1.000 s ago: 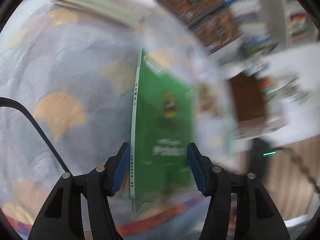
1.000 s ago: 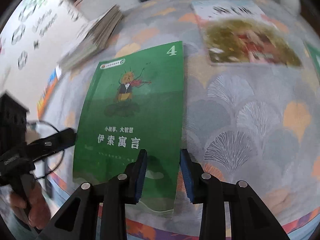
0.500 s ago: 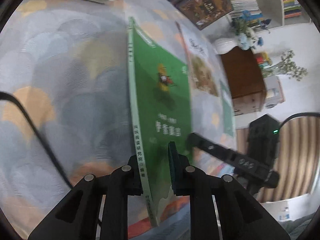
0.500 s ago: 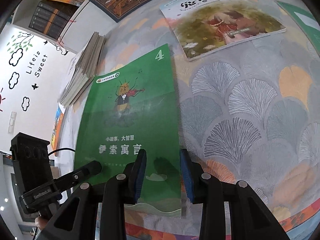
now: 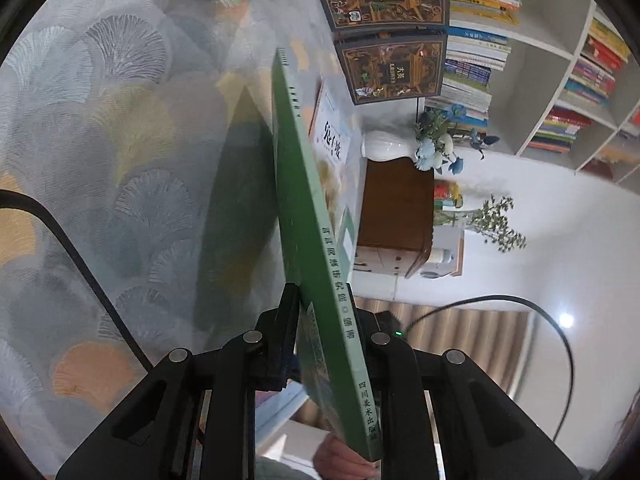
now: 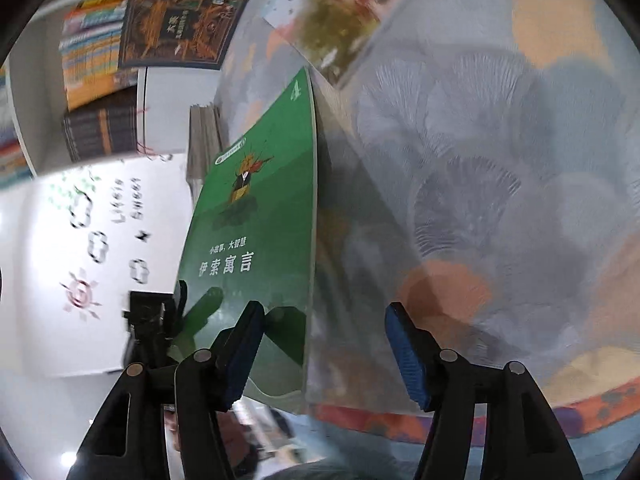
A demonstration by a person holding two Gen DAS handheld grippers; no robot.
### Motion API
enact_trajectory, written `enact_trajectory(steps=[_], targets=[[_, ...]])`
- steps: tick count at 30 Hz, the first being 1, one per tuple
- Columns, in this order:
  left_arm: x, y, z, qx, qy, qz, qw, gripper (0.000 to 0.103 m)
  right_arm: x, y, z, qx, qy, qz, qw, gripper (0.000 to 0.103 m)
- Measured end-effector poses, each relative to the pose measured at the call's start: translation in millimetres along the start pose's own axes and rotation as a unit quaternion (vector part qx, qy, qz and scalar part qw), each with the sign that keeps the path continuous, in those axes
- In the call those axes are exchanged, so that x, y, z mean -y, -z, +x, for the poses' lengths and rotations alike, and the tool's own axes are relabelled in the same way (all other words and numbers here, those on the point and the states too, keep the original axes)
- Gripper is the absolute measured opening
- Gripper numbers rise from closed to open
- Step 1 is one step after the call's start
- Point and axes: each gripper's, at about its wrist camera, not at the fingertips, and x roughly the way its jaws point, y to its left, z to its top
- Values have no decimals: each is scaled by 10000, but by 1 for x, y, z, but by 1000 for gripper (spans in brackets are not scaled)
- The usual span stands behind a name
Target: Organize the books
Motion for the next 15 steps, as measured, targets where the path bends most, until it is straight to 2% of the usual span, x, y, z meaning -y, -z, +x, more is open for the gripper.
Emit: enact_trajectory(steps=[4,5,6,8,9,11,13,15], targets=[[-14,0,-1,-13,272,-457,9986,14,-2,-7,23,-196,-668,317,9971,61],[-15,1,-2,-13,242,-470,9986,14,-6,-8,24,-129,-688,255,9972,55],[-15,1,-2,-9,158,-446,9989,14,-12,-9,23,-59,-675,130,9976,45],[-16,2,-5,-9,-151,-320,9994,14,-29,-8,18,106,-318,-343,9988,33],[-13,1,-5,-1,-353,-219,9991,14,-37,-6,17,180,-103,-561,9982,30],[-8,1,-4,-4,-920,93,9957,14,-53,-1,17,295,412,-1065,9930,29],[-2,1,-1,-46,-1549,457,9869,18,-69,5,21,378,884,-1535,9835,29],[1,2,2,-64,-1766,631,9822,18,-79,10,26,410,1249,-1886,9732,28]])
